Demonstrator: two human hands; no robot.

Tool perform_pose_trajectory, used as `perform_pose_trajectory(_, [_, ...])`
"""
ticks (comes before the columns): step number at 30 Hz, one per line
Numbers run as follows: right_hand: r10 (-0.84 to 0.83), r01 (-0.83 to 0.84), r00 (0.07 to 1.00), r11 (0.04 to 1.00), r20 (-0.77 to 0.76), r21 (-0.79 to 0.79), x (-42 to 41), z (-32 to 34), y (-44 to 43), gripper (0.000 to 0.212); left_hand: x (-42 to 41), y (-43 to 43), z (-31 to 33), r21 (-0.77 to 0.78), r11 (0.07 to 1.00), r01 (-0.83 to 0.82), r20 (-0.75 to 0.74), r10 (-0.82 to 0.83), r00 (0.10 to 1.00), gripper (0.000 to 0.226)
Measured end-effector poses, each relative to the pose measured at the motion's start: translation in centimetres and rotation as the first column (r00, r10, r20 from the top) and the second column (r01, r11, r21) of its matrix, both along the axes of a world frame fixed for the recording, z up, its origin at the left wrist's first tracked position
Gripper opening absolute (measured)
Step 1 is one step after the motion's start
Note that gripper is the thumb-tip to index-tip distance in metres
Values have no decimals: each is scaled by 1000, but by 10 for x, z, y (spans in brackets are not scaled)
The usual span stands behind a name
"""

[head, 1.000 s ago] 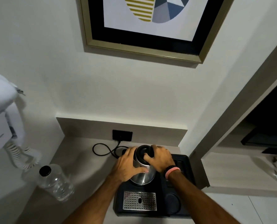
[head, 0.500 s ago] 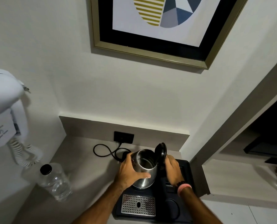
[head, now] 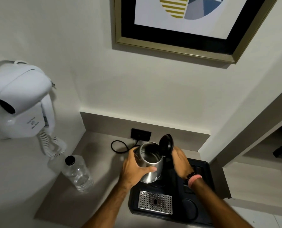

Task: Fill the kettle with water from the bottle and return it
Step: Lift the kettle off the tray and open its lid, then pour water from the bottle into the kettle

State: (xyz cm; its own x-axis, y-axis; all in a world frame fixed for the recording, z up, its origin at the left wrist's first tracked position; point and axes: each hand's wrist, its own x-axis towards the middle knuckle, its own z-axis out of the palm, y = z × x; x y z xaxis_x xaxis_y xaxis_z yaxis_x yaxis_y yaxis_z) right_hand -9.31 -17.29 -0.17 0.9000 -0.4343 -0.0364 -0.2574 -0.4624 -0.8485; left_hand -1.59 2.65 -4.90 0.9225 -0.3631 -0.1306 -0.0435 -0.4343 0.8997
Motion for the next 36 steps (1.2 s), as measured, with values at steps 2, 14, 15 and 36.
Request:
perform_pose_trajectory(2, [45,-45,999,999,-25,-16,17,1,16,42,8,18,0,4,998,-56,-11,56,998,115])
perform_pose_trajectory(14, [195,-197,977,980,-86,-22,97,-15,97,38,53,93,-11,-77,971,-228,-76,222,972,114])
perform_pose_trajectory(15, [190,-192,977,981,-92,-6,100,-18,99,42,54,95,-14,-81,969,-233,-92,226,970,114])
perform_pose_trajectory(36, [129,-88,955,983,-266,160,110,-57,107,100,16,116,-31,196,957,-212,-79,231,970,91])
